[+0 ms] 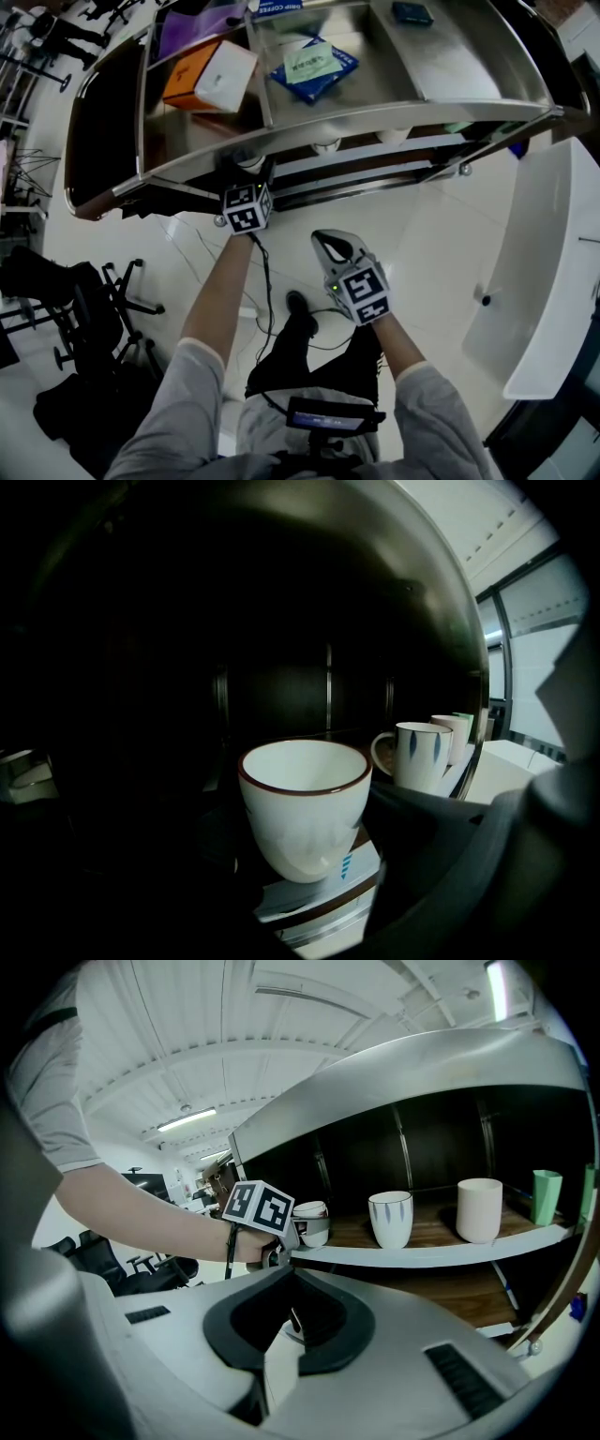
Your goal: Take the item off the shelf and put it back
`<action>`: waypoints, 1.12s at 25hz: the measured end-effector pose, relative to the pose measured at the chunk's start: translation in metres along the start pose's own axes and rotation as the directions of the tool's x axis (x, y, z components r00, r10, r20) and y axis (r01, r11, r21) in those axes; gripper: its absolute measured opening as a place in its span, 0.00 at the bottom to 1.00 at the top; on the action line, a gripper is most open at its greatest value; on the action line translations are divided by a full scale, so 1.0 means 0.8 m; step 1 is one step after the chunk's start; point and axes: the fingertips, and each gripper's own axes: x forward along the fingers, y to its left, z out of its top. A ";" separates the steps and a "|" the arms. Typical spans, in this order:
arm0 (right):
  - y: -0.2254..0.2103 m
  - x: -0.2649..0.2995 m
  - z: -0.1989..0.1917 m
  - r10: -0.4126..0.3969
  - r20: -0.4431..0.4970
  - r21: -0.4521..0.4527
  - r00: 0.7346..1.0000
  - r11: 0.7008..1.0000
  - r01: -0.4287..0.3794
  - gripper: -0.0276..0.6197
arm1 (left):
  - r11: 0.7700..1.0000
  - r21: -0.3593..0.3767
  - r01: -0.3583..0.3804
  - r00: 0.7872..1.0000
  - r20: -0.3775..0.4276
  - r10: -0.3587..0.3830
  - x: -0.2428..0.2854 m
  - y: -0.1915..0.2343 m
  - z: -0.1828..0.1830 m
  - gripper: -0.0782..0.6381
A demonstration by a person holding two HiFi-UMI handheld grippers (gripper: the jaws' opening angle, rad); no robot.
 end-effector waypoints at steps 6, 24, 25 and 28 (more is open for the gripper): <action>0.006 0.003 -0.001 0.011 -0.004 -0.003 1.000 1.000 -0.011 0.06 | 1.000 -0.027 -0.009 1.000 0.004 0.009 -0.001 0.001 0.000 0.66; 0.023 -0.028 0.015 0.022 -0.025 -0.018 0.999 1.000 -0.023 0.06 | 0.998 -0.064 0.022 0.995 -0.092 -0.028 -0.089 -0.031 0.001 0.73; 0.024 -0.035 0.019 0.022 -0.028 -0.019 0.999 1.000 -0.023 0.06 | 0.997 -0.077 0.016 0.994 -0.104 -0.024 -0.104 -0.033 0.001 0.73; 0.023 -0.058 0.030 0.012 -0.032 -0.012 0.999 1.000 -0.012 0.06 | 0.994 -0.105 0.007 0.992 -0.128 -0.020 -0.155 -0.043 0.005 0.73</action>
